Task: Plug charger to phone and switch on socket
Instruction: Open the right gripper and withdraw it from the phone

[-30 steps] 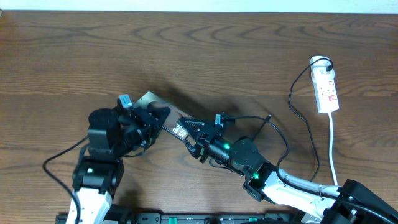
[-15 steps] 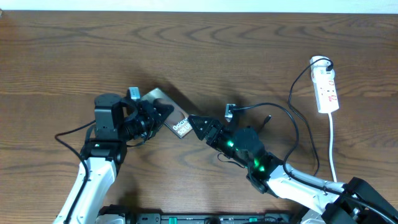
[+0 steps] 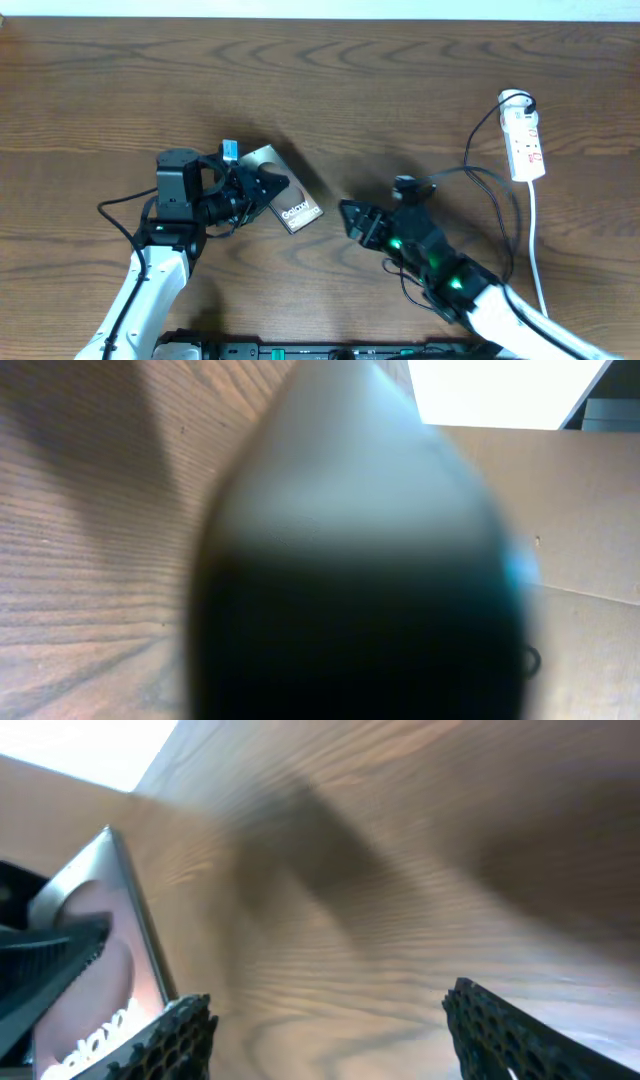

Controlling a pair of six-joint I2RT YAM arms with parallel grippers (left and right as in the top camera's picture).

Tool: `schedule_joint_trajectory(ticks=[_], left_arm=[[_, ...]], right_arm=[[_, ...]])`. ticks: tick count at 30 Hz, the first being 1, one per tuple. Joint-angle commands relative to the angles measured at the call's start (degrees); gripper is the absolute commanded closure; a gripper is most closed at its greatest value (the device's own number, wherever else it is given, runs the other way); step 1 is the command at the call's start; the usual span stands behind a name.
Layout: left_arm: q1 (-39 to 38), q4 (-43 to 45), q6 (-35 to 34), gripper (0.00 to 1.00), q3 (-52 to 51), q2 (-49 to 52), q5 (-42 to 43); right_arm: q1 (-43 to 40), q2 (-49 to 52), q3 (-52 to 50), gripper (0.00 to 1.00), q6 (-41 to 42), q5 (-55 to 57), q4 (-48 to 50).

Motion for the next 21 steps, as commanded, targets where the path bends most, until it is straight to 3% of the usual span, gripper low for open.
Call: schedule_joint_trajectory(ticks=[1, 5, 10, 16, 21], left_arm=[[0.13, 0.46, 1.40, 0.92, 0.92, -0.48, 2.75], [0.13, 0.48, 1.31, 0.93, 0.92, -0.48, 3.89], [0.13, 1.86, -0.46, 0.93, 0.92, -0.39, 4.68], [0.11, 9.55, -5.09, 0.93, 0.92, 0.39, 7.23], [0.13, 13.60, -7.78, 0.93, 0.92, 2.95, 7.48]], right_arm=[[-0.24, -8.31, 0.04, 0.27, -2.21, 6.91, -7.69], [-0.22, -16.59, 0.04, 0.30, -2.16, 6.84, -16.70], [-0.22, -25.09, 0.04, 0.23, -2.16, 6.88, -26.29], [-0.22, -29.00, 0.04, 0.19, -0.44, 6.49, -35.43], [0.09, -29.09, 0.57, 0.14, 0.48, 4.46, -35.98]])
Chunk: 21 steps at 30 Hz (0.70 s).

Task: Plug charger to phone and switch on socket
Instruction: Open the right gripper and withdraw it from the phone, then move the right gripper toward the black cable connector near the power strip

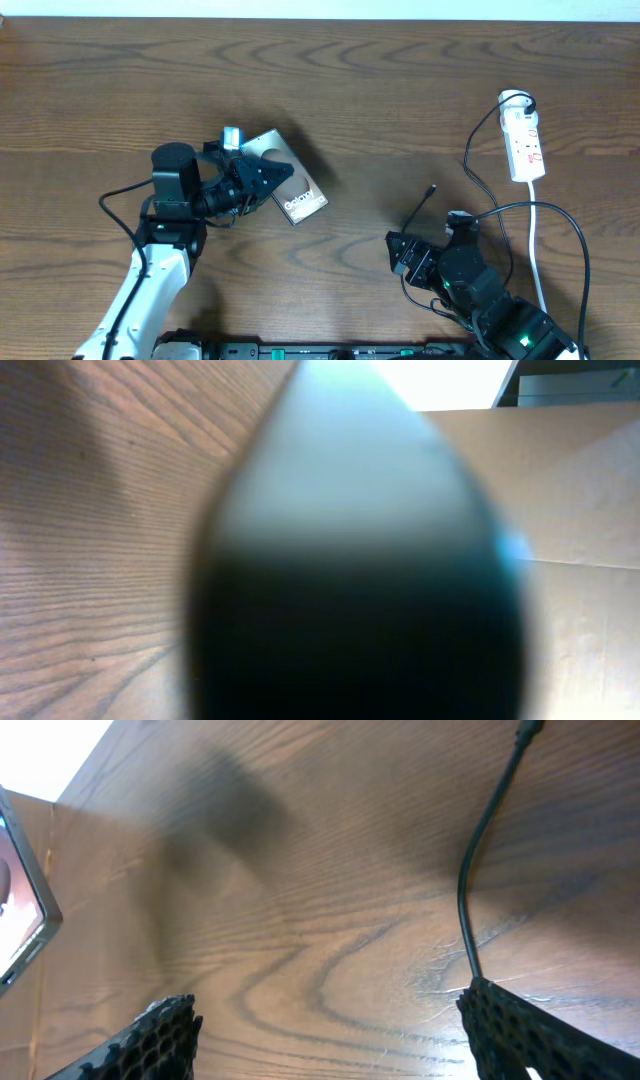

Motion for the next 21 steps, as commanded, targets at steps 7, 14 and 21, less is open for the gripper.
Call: schedule_joint_trajectory(ticks=[7, 14, 21], left_arm=[[0.07, 8.96, -7.23, 0.92, 0.90, 8.24, 3.34], [-3.63, 24.83, -14.86, 0.92, 1.20, 16.09, 4.15], [-5.49, 28.96, -16.17, 0.93, 2.47, 21.59, 4.17]], right_arm=[[0.20, -0.35, 5.95, 0.10, 0.90, 4.72, -9.42], [0.20, -0.35, 18.64, 0.10, 0.85, 15.69, -27.30], [0.20, -0.35, 29.44, 0.10, -0.20, 16.85, -39.23]])
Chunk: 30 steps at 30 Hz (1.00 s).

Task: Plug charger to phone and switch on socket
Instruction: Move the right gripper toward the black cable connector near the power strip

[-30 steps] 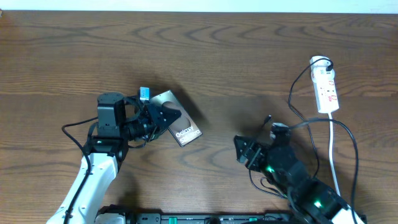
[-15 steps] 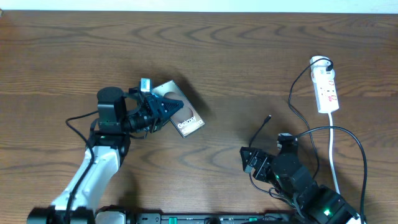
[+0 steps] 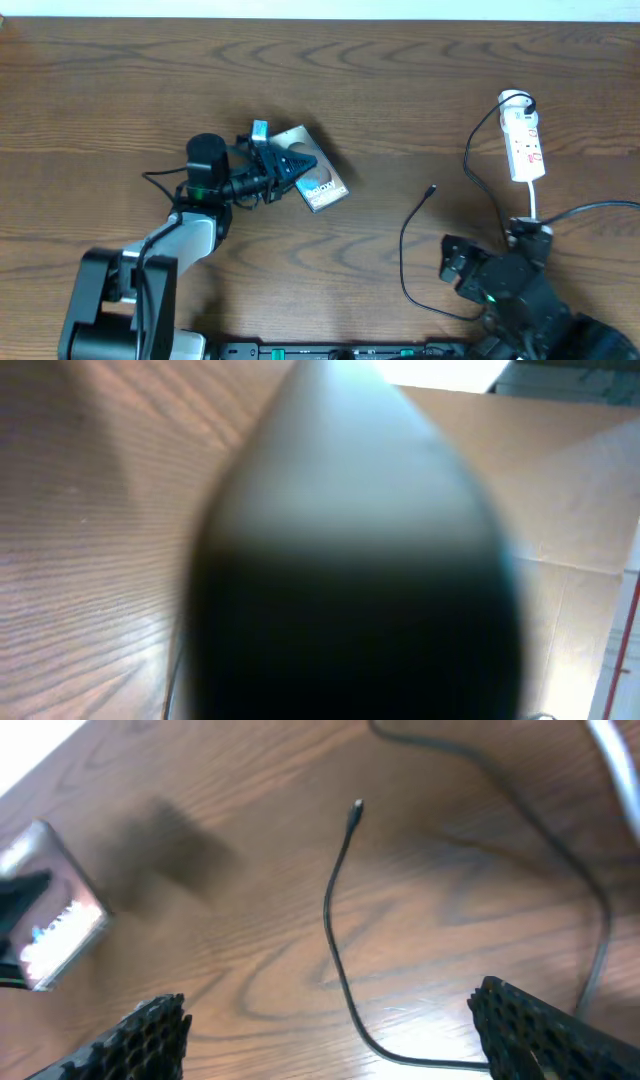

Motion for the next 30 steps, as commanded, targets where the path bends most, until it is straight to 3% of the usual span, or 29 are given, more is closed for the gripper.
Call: schedule_joint_trajectory(ticks=[1, 4, 10, 15, 18, 21, 25, 30], left_arm=[[0.04, 0.94, -1.31, 0.93, 2.14, 0.55, 1.62], [0.04, 0.94, -1.73, 0.92, 2.14, 0.55, 1.64], [0.04, 0.92, -1.75, 0.93, 2.14, 0.55, 1.92], [0.04, 0.92, -1.73, 0.93, 2.14, 0.55, 3.17], [0.04, 0.92, -1.73, 0.93, 2.14, 0.55, 3.34], [0.04, 0.92, -1.73, 0.92, 2.14, 0.55, 3.34], [0.04, 0.92, -1.75, 0.92, 2.14, 0.55, 3.37], [0.04, 0.92, -2.82, 0.92, 2.14, 0.55, 4.00]], right_arm=[[0.20, -0.20, 2.97, 0.09, -0.35, 2.56, -1.73], [0.20, 0.02, 2.40, 0.01, -0.33, 2.62, -1.49], [0.20, 0.28, 0.33, 0.01, -0.13, 2.93, 1.11], [0.09, 0.37, -0.35, 0.01, -0.20, 12.00, 2.97], [0.07, 1.46, -0.35, 0.01, -8.74, 16.85, 10.16], [-1.07, 5.09, -0.33, 0.01, -17.03, 17.16, 18.12], [-5.84, 13.00, -0.15, 0.01, -17.25, 15.98, 22.12], [-14.86, 24.30, 3.32, 0.02, -17.27, 3.50, 20.09]])
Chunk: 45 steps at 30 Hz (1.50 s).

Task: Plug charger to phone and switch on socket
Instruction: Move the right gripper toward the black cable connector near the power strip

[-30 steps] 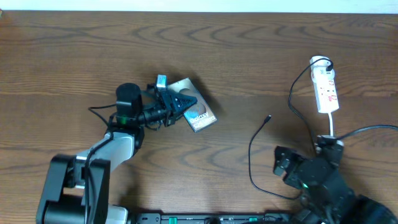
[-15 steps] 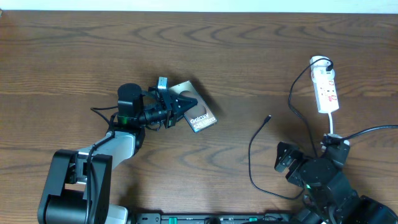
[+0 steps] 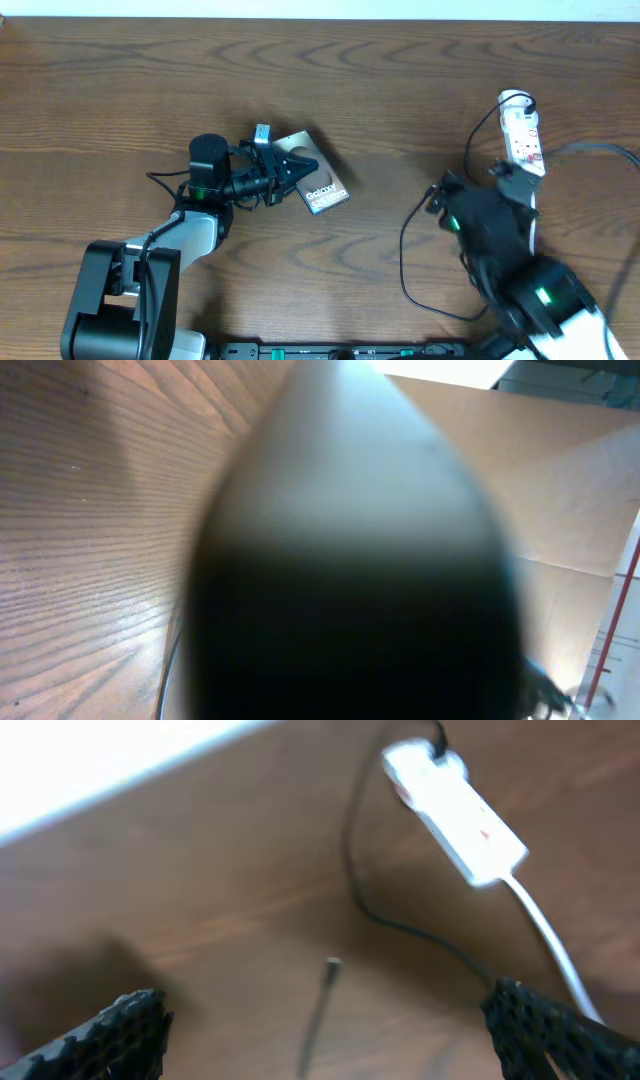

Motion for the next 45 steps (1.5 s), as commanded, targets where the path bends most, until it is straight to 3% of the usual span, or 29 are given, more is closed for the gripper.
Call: schedule_joint_trajectory(ticks=[1, 6, 13, 19, 27, 45], left_arm=[[0.04, 0.61, -0.96, 0.92, 2.12, -0.50, 2.51], [0.04, 0.61, -1.38, 0.92, 2.12, -0.50, 2.93], [0.04, 0.61, -1.36, 0.92, 2.12, -0.50, 2.89], [0.04, 0.61, -1.36, 0.93, 2.12, -0.50, 2.93], [0.04, 0.61, -1.36, 0.93, 2.12, -0.50, 2.95], [0.04, 0.61, -1.40, 0.93, 2.12, -0.50, 4.46]], right_arm=[[-5.57, 6.38, 4.59, 0.05, -1.90, -9.73, -2.93], [-10.12, 13.55, 10.45, 0.14, -1.70, -15.58, -14.43], [-10.21, 16.48, 7.17, 0.23, 5.11, -21.16, -23.45], [-10.21, 17.31, -1.97, 0.39, 12.92, -20.98, -15.43], [-10.23, 20.48, -7.61, 0.48, 23.61, -20.44, 0.26], [-10.23, 39.80, -7.58, 0.51, 26.88, -24.41, 17.44]])
